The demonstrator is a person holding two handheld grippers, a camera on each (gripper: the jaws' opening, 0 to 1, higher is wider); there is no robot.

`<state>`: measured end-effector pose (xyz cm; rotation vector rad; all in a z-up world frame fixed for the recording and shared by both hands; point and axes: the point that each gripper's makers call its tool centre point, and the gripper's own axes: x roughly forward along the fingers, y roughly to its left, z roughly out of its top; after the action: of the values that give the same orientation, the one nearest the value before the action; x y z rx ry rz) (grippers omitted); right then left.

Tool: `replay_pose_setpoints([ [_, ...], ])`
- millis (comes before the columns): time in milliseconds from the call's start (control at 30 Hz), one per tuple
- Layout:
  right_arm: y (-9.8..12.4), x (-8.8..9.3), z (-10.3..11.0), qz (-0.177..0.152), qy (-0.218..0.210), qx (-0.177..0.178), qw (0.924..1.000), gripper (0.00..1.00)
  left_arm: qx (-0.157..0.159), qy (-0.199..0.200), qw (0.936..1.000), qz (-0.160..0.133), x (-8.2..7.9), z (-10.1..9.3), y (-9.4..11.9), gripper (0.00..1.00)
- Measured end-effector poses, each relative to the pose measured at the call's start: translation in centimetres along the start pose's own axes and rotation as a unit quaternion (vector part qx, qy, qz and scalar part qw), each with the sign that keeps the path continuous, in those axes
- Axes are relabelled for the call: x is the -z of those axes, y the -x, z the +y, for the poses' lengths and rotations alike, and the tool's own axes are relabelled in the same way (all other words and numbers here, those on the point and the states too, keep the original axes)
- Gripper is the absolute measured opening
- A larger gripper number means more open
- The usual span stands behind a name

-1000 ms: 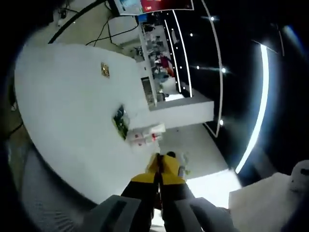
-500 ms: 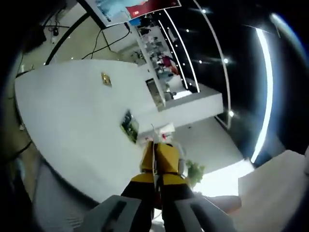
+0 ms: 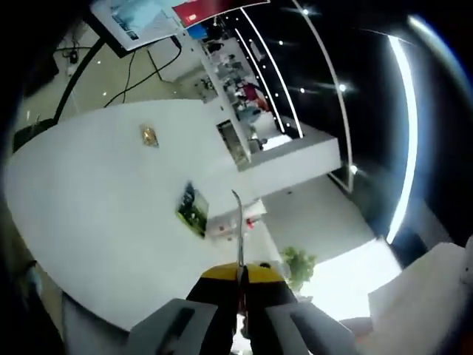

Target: Arrange the skincare products in the storage area until every visible bottle or jar stands upright without overlapping.

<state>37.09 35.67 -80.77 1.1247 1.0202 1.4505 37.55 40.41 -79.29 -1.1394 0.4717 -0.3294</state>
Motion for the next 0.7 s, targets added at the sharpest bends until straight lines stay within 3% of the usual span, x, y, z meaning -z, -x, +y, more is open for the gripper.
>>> replay_pose_setpoints([
  [167, 4.1, 0.0, 0.7, -0.027, 0.032, 0.043, 0.9982, 0.11, 0.0, 0.007, 0.9999, 0.008, -1.4, 1.5, -2.6, 0.01],
  [400, 9.9, 2.2, 0.5, -0.049, 0.055, 0.119, 0.9901, 0.12, -0.014, -0.025, 0.9979, 0.058, -2.5, 4.1, -6.8, 0.01],
  [600, 13.0, 4.3, 0.5, -0.073, 0.058, 0.162, 0.9824, 0.12, -0.038, -0.043, 0.9938, 0.095, -3.8, 7.2, -10.0, 0.01],
  [700, 14.1, 5.6, 0.4, -0.075, 0.053, 0.186, 0.9781, 0.13, -0.035, -0.044, 0.9922, 0.112, -4.1, 8.0, -12.0, 0.01],
])
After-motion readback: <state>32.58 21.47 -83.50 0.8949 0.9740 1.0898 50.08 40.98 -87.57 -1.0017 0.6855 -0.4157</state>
